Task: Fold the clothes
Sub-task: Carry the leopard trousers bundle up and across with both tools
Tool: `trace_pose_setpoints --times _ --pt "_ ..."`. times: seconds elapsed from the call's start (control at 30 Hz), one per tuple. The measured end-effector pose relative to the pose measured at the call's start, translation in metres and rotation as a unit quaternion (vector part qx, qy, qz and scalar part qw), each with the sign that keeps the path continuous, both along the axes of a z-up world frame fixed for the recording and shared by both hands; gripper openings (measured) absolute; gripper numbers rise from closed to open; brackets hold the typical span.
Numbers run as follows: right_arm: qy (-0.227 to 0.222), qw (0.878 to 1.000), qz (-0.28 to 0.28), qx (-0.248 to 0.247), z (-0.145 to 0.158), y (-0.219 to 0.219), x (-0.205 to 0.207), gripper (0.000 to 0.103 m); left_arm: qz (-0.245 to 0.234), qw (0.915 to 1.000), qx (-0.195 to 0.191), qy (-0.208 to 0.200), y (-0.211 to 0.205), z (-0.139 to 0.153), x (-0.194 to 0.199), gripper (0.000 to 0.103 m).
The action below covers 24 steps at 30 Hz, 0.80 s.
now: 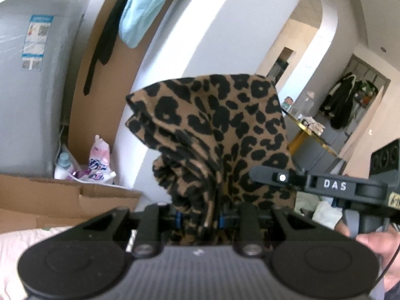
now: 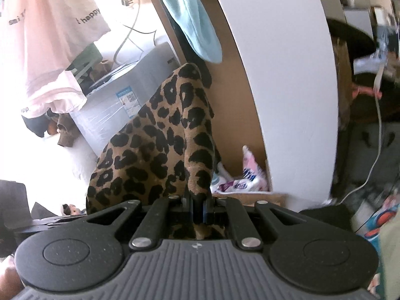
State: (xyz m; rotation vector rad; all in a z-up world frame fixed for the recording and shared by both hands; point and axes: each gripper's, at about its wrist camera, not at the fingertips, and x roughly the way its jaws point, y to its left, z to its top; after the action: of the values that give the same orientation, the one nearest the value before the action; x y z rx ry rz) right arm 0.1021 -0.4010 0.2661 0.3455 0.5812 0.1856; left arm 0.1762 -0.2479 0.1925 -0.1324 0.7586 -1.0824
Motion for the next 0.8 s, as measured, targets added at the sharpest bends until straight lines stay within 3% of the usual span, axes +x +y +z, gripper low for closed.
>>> trace_pose_setpoints --times 0.2,0.33,0.47,0.6,0.8 --pt "-0.005 1.000 -0.006 -0.012 0.012 -0.015 -0.015 0.005 -0.002 1.0000 0.004 -0.003 -0.013 0.000 -0.019 0.026" --pt "-0.008 0.999 -0.024 -0.021 -0.003 -0.032 -0.024 0.005 -0.016 0.9996 0.023 -0.007 -0.022 -0.017 -0.036 0.027" --pt "-0.003 0.999 -0.041 -0.033 -0.030 -0.049 -0.034 0.006 -0.044 0.9974 0.052 -0.024 -0.041 -0.051 -0.052 0.027" --pt "-0.005 0.997 -0.067 -0.045 -0.065 -0.070 -0.047 0.005 -0.058 0.9971 0.049 -0.006 -0.057 -0.094 -0.057 0.027" --pt "-0.016 0.993 -0.099 -0.069 -0.113 -0.089 -0.059 0.006 -0.085 0.9942 0.062 -0.023 -0.081 -0.150 -0.065 0.027"
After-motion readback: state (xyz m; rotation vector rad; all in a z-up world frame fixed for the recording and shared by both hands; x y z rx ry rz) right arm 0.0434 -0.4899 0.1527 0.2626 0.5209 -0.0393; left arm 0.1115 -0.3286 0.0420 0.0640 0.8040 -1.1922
